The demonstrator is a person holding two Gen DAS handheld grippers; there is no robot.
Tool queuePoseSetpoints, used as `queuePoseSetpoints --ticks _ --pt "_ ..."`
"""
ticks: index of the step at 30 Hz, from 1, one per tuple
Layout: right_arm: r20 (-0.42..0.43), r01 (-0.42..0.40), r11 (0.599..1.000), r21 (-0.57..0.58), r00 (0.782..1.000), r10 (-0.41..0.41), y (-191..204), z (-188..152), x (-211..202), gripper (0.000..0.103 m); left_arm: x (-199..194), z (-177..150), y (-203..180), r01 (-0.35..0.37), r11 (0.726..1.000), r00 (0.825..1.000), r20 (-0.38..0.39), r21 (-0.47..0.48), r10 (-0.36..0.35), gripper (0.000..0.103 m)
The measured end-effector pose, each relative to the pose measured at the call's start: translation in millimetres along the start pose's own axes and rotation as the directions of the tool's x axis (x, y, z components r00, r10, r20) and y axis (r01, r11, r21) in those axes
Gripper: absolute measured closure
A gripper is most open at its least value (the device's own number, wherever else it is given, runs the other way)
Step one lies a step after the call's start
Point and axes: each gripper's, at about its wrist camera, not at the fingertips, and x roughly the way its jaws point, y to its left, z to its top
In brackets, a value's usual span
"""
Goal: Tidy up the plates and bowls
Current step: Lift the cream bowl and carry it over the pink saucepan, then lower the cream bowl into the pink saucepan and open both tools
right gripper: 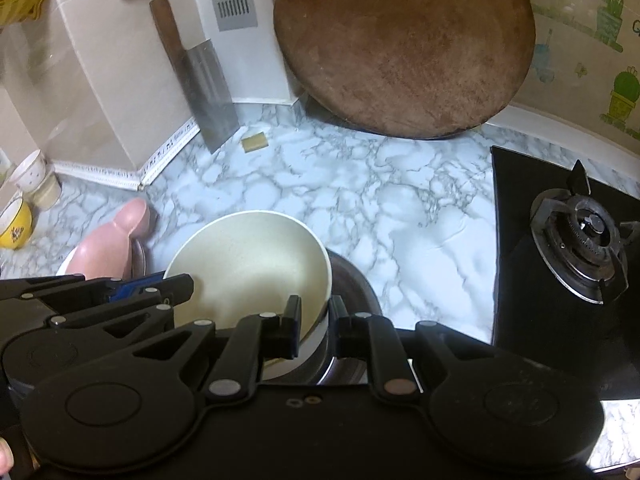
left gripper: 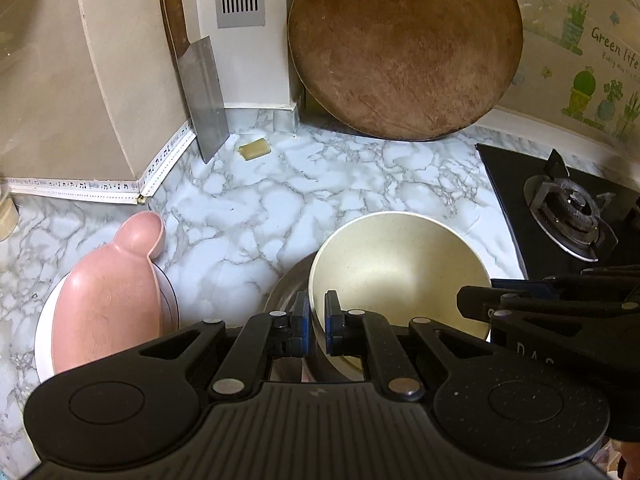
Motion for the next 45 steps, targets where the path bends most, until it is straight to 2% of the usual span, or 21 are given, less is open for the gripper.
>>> queuePoseSetpoints --ticks 15,26,36,45 --pt "0.013 0.022 0.998 -0.064 1.0 -0.021 11 -28 11 0.087 14 -21 5 0.014 1.0 0.999 0.049 0.023 -0.015 0.097" --pt "0.01 0.035 0.996 -0.079 0.999 -0.035 10 -36 18 0.087 27 -30 9 0.047 0.999 0.998 0.033 0.012 -0.047 0.097" --pt "-0.019 0.018 0.999 -0.041 1.0 -0.018 2 -36 24 0.087 31 -29 11 0.081 0.997 0.997 0.02 -0.002 -0.08 0.097" --pt "-0.038 -0.04 0.999 -0.009 0.998 0.04 -7 -34 24 0.086 31 -28 15 0.1 0.995 0.995 0.011 -0.019 -0.1 0.097"
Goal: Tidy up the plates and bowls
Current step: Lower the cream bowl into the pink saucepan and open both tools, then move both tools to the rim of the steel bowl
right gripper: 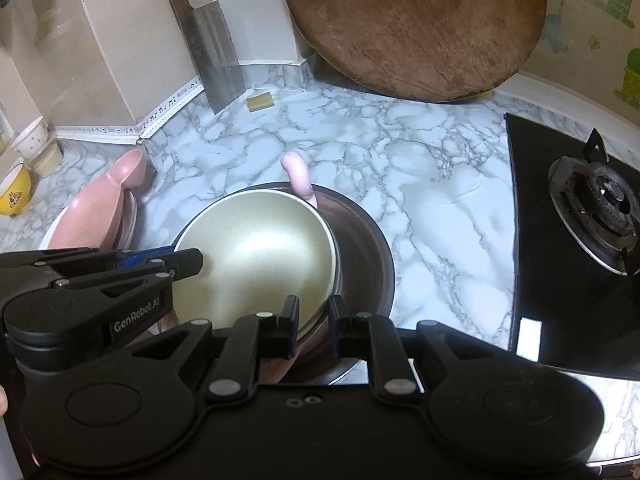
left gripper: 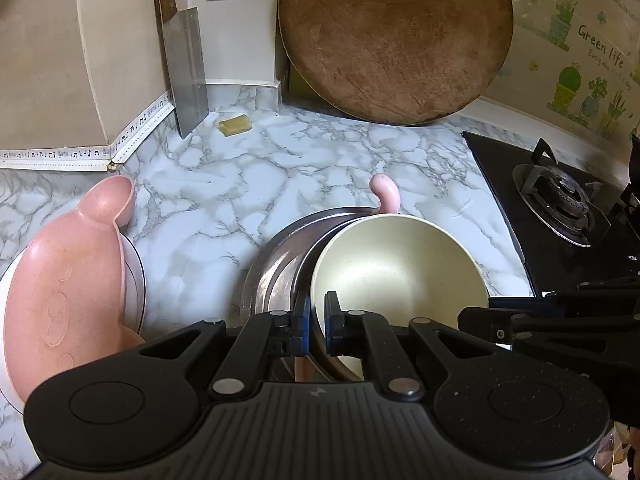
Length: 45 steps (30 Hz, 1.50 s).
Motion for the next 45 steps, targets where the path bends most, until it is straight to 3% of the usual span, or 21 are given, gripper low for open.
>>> queuePoseSetpoints --ticks 17,19,23,24,29,34,42,45 --pt "0.054 -0.053 0.998 -0.047 0.997 0.055 -2 0 -15 0.081 -25 -4 -4 0.005 1.0 1.0 0.017 0.002 -0.006 0.093" --pt "0.065 -0.052 0.997 -0.053 0.996 0.055 -1 0 -19 0.081 -29 -4 -5 0.009 1.0 1.0 0.021 -0.001 -0.009 0.089" --pt "0.09 -0.066 0.995 -0.07 0.993 0.072 -1 0 -28 0.08 -39 -6 -6 0.003 1.0 0.999 0.05 -0.008 -0.003 0.054" --pt "0.096 -0.071 0.995 -0.074 0.992 0.078 -1 0 -30 0.079 -42 -6 -6 0.002 1.0 0.998 0.061 -0.008 -0.001 0.05" --pt "0.122 -0.076 0.994 -0.082 0.989 0.086 -2 0 -39 0.073 -49 -4 -2 0.011 1.0 0.997 0.076 0.004 -0.011 0.05" --pt "0.173 -0.071 0.994 -0.085 0.981 0.085 -4 0 -48 0.029 -49 2 11 0.022 1.0 0.997 0.075 0.009 -0.023 0.041" --pt "0.218 -0.084 0.992 -0.097 0.97 0.104 -6 1 -55 0.001 -41 13 39 0.057 0.998 0.996 0.066 0.032 -0.059 0.028" --pt "0.226 -0.059 0.997 -0.044 0.972 0.068 -13 1 -56 0.0 -33 21 47 0.069 0.997 0.996 0.052 0.042 -0.071 0.028"
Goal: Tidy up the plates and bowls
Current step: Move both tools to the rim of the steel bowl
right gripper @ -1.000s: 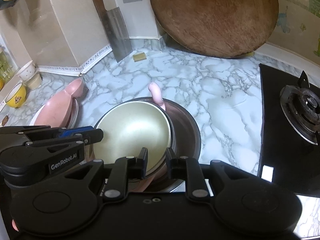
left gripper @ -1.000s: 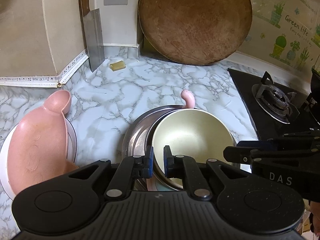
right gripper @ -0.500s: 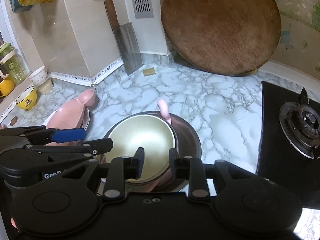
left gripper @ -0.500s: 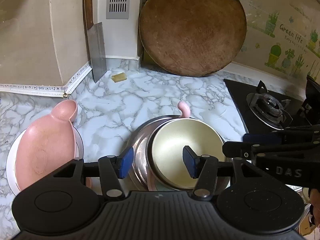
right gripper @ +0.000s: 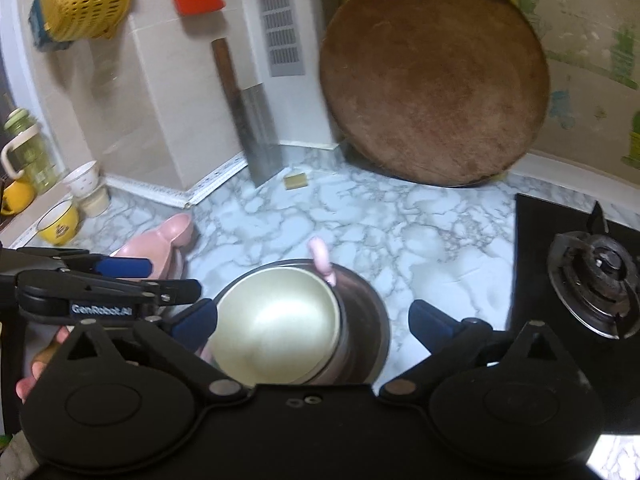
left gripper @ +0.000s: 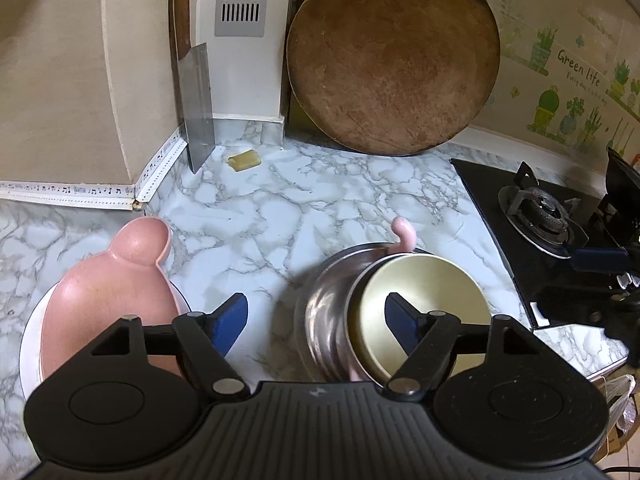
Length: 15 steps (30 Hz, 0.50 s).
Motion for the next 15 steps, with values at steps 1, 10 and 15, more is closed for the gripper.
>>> queuePoseSetpoints --ticks 1,10,15 --pt "-0.003 0.01 1.0 0.026 1.0 -0.01 -5 -1 -1 0.0 3 2 2 0.004 1.0 1.0 -0.005 0.001 -0.004 0.028" --pt "-0.094 0.111 0.966 0.235 0.991 -0.091 -56 -20 7 0.0 51 27 29 0.049 0.997 0.989 -0.137 -0.064 -0.058 0.028" --pt "-0.138 0.121 0.939 0.321 0.987 -0.08 -69 -32 18 0.002 74 33 39 0.052 0.994 0.98 -0.187 -0.095 -0.069 0.028"
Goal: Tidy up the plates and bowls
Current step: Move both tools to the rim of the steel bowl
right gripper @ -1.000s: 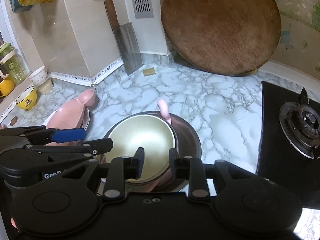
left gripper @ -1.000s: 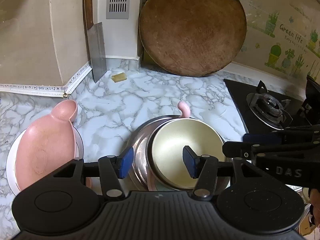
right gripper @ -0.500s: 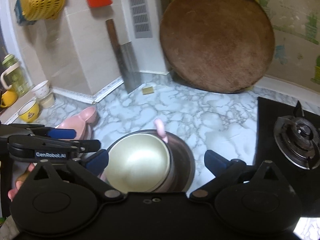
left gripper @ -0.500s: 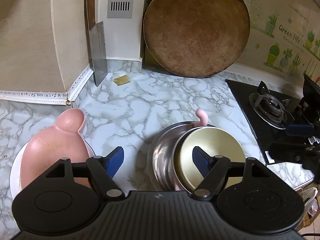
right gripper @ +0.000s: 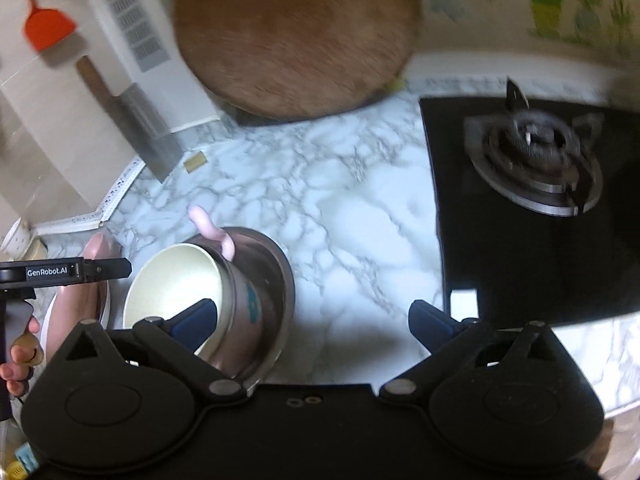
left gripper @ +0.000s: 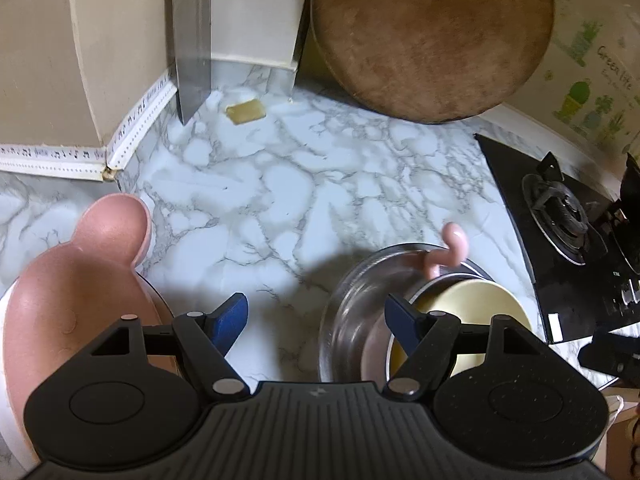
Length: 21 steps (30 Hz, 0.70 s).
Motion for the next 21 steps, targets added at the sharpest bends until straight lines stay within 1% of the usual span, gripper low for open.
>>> queuePoseSetpoints --ticks 6,10,12,15,16,18,20,21 --pt "-0.057 -0.035 0.996 0.081 0.998 0.04 -8 -4 20 0.006 21 -1 5 0.007 1.0 0.998 -0.059 -0.02 -0.008 0.028" --pt "-0.094 -0.037 0.993 0.114 0.994 0.048 -10 -8 31 0.013 29 -4 8 -0.004 1.0 0.998 -0.066 -0.03 0.002 0.028" --pt "-0.104 -0.046 0.991 0.128 0.993 0.059 -9 -9 35 0.015 32 -5 10 -0.002 0.999 0.997 -0.072 -0.033 -0.001 0.029" --pt "-0.113 -0.048 0.99 0.129 0.992 0.063 -6 -10 40 0.021 35 -6 9 -0.006 0.999 0.998 -0.07 -0.034 0.003 0.029" --pt "-0.118 -0.051 0.99 0.128 0.991 0.066 -5 -10 42 0.023 36 -6 9 -0.005 0.999 0.998 -0.069 -0.037 0.002 0.03" --pt "-0.129 -0.056 0.99 0.133 0.989 0.073 -3 -12 46 0.027 38 -6 9 0.006 0.999 0.997 -0.076 -0.04 -0.009 0.038" --pt "-0.141 -0.06 0.989 0.136 0.987 0.079 -2 -14 50 0.03 39 -7 8 0.005 0.999 0.997 -0.081 -0.034 -0.008 0.039" --pt "-0.145 -0.062 0.989 0.136 0.986 0.082 -1 -14 51 0.033 40 -8 7 0.005 1.0 0.997 -0.081 -0.03 -0.007 0.042"
